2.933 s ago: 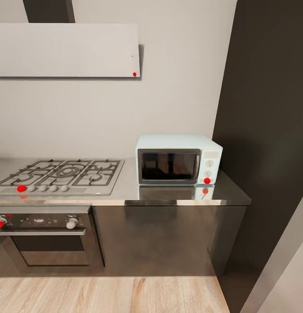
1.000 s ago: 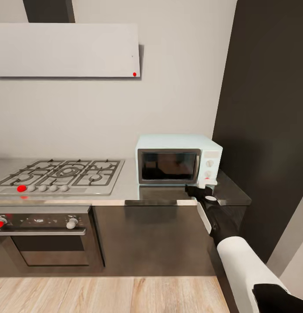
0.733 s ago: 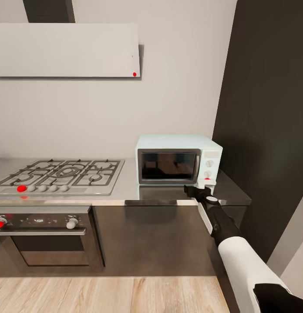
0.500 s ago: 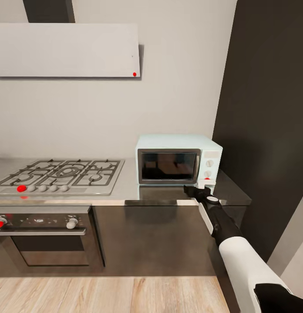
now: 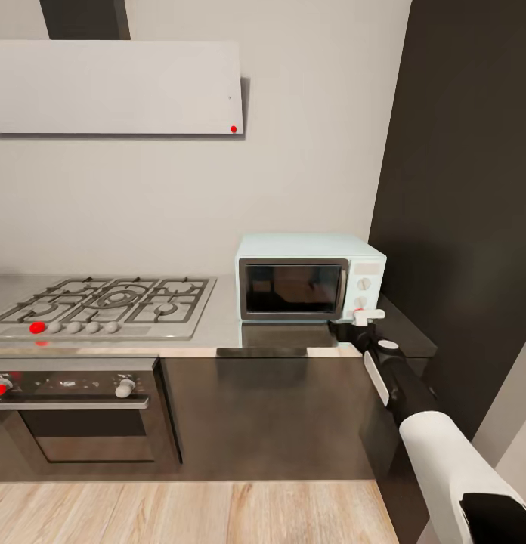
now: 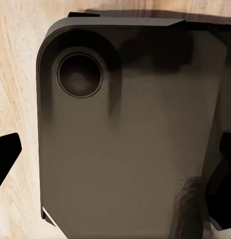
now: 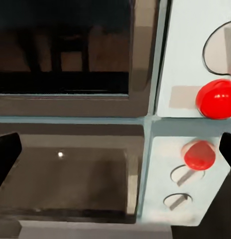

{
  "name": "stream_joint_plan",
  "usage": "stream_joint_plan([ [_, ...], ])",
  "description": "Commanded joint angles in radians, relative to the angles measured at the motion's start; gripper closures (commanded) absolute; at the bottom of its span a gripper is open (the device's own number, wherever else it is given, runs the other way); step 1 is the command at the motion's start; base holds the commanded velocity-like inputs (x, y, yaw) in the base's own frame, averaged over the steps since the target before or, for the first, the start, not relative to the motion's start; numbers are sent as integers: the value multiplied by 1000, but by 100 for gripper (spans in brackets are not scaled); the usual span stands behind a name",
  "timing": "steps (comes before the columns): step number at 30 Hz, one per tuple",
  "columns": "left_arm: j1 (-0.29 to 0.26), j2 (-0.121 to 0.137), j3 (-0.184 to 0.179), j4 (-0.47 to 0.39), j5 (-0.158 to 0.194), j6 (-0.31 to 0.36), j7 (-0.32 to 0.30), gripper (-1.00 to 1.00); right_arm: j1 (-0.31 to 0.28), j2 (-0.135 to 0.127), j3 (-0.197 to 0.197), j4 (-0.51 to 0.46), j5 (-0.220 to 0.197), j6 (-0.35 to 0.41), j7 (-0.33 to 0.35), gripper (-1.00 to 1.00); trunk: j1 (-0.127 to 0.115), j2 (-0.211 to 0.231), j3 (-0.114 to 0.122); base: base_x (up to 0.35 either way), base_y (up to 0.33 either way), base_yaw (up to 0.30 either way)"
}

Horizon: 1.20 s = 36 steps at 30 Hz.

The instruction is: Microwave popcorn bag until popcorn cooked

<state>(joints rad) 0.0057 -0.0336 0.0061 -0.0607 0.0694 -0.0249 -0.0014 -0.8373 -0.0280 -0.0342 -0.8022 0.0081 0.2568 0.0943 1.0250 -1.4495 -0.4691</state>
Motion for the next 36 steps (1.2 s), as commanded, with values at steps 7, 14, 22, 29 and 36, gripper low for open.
stream_joint_plan([
  [7,0,0,0,-4,7,-1,-6,-100,1,-4,-14,-40,-7,-7,-22,-100,0,0,-1,0,0,0],
  [14,0,0,-1,-4,7,-1,-6,-100,1,-4,-15,-79,-13,-36,-21,-100,0,0,-1,0,0,0],
  [22,0,-1,0,-4,7,-1,-7,-100,1,-5,-15,-97,-11,-34,-27,-100,0,0,-1,0,0,0],
  [29,0,0,-1,-4,7,-1,-8,-100,1,-4,-14,-96,-8,-21,-26,-100,0,0,-1,2,0,0],
  [36,0,0,-1,-4,7,-1,-8,-100,1,-4,-13,-95,-8,-22,-25,-100,0,0,-1,95,0,0],
])
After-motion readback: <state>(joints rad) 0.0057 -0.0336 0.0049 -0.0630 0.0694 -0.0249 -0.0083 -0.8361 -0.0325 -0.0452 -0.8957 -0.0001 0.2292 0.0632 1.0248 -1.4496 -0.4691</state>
